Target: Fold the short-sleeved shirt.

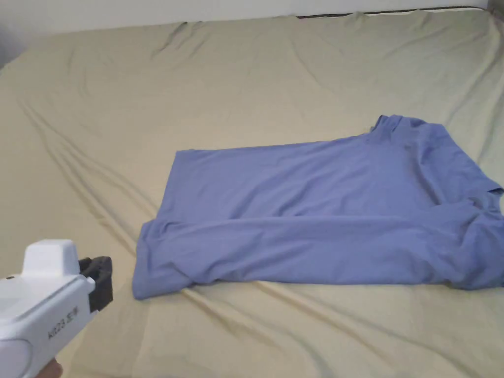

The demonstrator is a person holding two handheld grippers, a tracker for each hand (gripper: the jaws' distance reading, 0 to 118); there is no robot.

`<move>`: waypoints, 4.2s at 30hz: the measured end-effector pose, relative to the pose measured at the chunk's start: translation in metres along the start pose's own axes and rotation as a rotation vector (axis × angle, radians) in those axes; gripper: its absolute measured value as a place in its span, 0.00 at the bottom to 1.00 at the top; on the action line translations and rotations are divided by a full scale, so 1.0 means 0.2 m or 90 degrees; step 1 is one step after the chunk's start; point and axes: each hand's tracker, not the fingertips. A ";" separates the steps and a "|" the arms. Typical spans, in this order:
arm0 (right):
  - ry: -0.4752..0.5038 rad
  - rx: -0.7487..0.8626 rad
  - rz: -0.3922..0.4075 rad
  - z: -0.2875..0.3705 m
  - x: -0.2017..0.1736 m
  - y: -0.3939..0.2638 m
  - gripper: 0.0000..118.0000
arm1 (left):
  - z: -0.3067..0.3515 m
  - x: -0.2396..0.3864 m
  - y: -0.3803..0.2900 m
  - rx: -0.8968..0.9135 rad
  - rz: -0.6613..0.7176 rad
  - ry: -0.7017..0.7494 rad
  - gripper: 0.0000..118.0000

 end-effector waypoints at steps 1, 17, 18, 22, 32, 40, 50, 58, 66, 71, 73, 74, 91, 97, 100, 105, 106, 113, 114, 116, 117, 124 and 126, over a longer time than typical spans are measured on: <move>0.000 0.019 0.015 0.01 0.01 -0.05 0.00 | -0.07 -0.02 -0.04 -0.035 -0.001 -0.018 0.00; 0.050 -0.019 0.041 -0.03 -0.09 -0.10 0.00 | -0.44 0.24 0.05 -0.092 0.005 -0.010 0.04; 0.053 -0.021 0.039 -0.05 -0.09 -0.09 0.05 | -0.41 0.23 0.06 -0.092 0.013 -0.011 0.04; 0.032 -0.080 0.036 -0.19 -0.07 -0.09 0.92 | -0.32 0.14 0.10 -0.084 0.046 -0.053 0.03; 0.081 -0.127 0.046 -0.41 -0.02 -0.09 0.07 | -0.26 0.17 0.12 -0.083 0.029 -0.067 0.03; 0.083 -0.077 0.046 -0.01 0.03 -0.07 0.06 | 0.05 0.01 0.12 -0.056 0.079 -0.151 0.03; 0.070 -0.210 0.054 0.21 0.08 -0.50 0.07 | 0.14 -0.08 -0.30 -0.201 0.013 -0.161 0.03; 0.011 -0.032 0.081 0.29 0.12 -0.32 0.98 | 0.20 -0.05 -0.10 -0.110 0.004 -0.080 0.86; -0.002 0.092 0.018 0.19 -0.23 0.33 0.03 | -0.04 0.01 0.56 0.083 0.076 -0.062 0.00; 0.026 0.076 0.028 -0.21 -0.18 0.48 0.00 | -0.60 0.04 0.89 0.046 0.044 -0.076 0.00; 0.022 0.056 0.053 -0.32 -0.21 0.54 0.00 | -0.88 0.04 0.93 -0.036 0.032 -0.088 0.18; 0.024 0.051 0.053 -0.36 -0.22 0.55 0.00 | -1.00 0.04 0.91 -0.064 0.054 -0.081 0.47; 0.049 -0.170 -0.002 -1.04 -0.04 0.53 0.68 | -0.99 0.19 0.75 -0.116 0.030 -0.089 0.00; 0.034 -0.265 0.003 -1.34 -0.11 0.51 0.19 | -0.92 0.14 0.76 -0.097 0.024 -0.096 0.00; 0.045 -0.235 -0.012 -1.33 -0.11 0.48 0.02 | -0.89 0.11 0.75 -0.105 0.022 -0.088 0.00; 0.038 -0.188 0.010 -1.10 -0.13 0.53 0.01 | -0.75 0.09 0.74 -0.079 0.027 -0.081 0.00; 0.041 -0.182 0.007 -1.04 -0.14 0.55 0.01 | -0.71 0.08 0.74 -0.074 0.031 -0.083 0.00; 0.055 -0.095 0.045 -0.48 -0.09 0.67 0.01 | -0.19 0.00 0.67 -0.010 0.036 -0.082 0.00; 0.058 -0.088 0.046 -0.39 -0.09 0.66 0.01 | -0.11 0.00 0.63 -0.002 0.034 -0.081 0.00; 0.056 -0.074 0.057 -0.22 -0.06 0.62 0.02 | 0.04 -0.01 0.55 0.010 0.024 -0.079 0.00; 0.058 -0.067 0.062 -0.13 -0.07 0.58 0.01 | 0.11 -0.01 0.49 0.017 0.020 -0.077 0.00; 0.053 -0.062 0.083 0.28 -0.05 0.15 0.01 | 0.38 0.04 0.04 0.025 0.022 -0.070 0.00; 0.050 -0.080 0.080 0.33 -0.03 0.01 0.01 | 0.32 0.01 -0.09 -0.023 0.028 -0.088 0.00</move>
